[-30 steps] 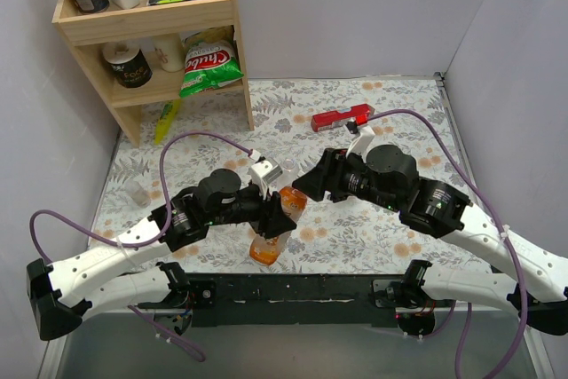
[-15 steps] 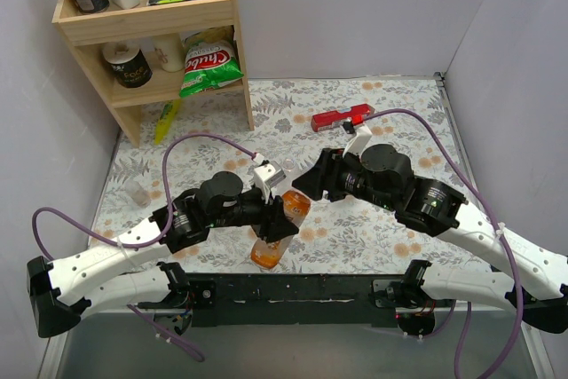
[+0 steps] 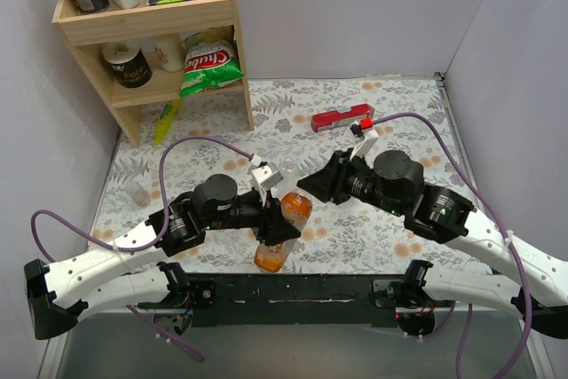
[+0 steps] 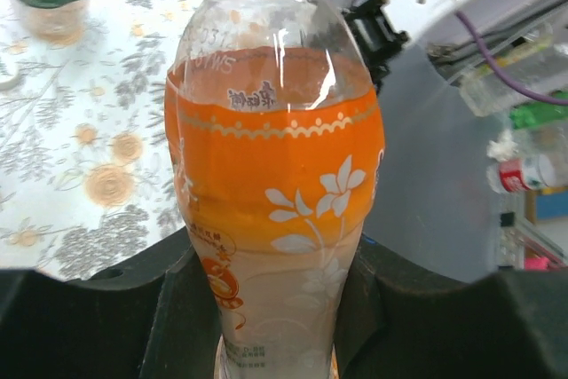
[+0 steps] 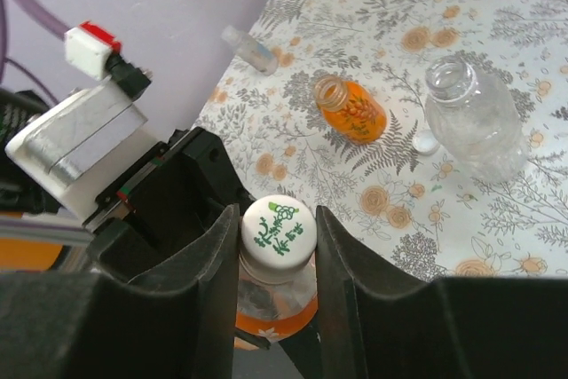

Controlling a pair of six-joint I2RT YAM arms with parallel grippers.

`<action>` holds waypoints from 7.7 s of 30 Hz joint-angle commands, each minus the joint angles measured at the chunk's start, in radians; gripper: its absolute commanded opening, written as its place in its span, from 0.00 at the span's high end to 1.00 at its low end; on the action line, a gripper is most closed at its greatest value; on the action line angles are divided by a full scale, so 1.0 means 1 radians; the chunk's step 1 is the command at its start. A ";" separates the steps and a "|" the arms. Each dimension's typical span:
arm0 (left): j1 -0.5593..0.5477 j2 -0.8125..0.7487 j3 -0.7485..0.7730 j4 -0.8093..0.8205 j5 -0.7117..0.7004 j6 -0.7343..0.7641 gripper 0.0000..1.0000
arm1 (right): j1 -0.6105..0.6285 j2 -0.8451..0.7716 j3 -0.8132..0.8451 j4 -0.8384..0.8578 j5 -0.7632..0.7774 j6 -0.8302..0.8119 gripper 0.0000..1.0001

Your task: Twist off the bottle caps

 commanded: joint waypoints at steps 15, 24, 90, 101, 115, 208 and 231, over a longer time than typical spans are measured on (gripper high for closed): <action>0.018 -0.086 -0.071 0.187 0.291 -0.135 0.88 | -0.004 -0.260 -0.041 0.159 -0.211 -0.367 0.99; 0.026 -0.115 -0.082 0.190 0.311 -0.172 0.88 | -0.004 -0.288 -0.039 0.183 -0.178 -0.407 0.99; 0.006 0.022 0.039 -0.087 -0.057 0.063 0.89 | -0.009 -0.029 -0.081 0.018 0.118 0.218 0.39; 0.001 -0.032 -0.020 0.002 -0.014 -0.031 0.90 | -0.015 -0.058 -0.098 0.053 0.117 0.144 0.66; 0.027 -0.058 -0.083 0.215 0.239 -0.121 0.91 | -0.016 -0.228 -0.026 0.231 -0.095 -0.407 0.76; 0.477 0.023 0.317 -0.150 -0.069 0.009 0.89 | 0.235 0.711 -0.234 0.162 0.322 -0.169 0.51; 0.477 0.048 0.277 -0.106 -0.025 0.021 0.89 | 0.177 0.099 -0.562 -0.241 0.363 0.179 0.80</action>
